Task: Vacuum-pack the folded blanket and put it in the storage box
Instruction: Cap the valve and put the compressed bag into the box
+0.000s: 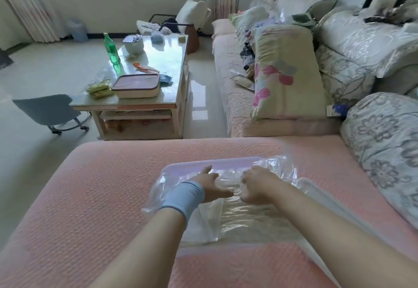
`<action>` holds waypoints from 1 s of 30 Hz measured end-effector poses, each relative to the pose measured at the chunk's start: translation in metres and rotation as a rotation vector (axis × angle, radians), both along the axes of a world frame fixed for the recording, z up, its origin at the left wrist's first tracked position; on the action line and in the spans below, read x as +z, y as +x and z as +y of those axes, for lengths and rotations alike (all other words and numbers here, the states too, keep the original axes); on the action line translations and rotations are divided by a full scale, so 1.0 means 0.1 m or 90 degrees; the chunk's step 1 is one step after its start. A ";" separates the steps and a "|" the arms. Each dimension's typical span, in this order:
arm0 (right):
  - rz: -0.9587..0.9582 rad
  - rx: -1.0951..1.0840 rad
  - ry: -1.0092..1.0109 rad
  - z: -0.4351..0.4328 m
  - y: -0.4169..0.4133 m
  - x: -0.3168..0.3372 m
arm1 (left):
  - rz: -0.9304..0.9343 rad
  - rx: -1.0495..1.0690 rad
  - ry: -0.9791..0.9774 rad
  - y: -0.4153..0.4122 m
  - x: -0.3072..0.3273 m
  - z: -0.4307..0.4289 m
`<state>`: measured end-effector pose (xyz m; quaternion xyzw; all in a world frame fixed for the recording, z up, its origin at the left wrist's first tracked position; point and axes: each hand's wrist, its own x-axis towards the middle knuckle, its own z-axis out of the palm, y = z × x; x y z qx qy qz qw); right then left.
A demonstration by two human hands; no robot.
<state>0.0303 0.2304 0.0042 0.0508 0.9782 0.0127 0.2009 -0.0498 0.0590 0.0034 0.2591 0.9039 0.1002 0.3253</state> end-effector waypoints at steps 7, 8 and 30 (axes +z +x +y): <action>-0.176 -0.101 -0.023 0.16 0.44 -0.01 | -0.015 -0.103 -0.085 0.31 0.04 0.13; -0.163 -0.102 -0.032 0.16 0.50 -0.04 | -0.001 -0.117 -0.101 0.34 0.02 0.14; -0.180 0.016 -0.047 0.40 0.24 -0.60 | 0.068 -0.212 -0.291 0.24 -0.62 0.70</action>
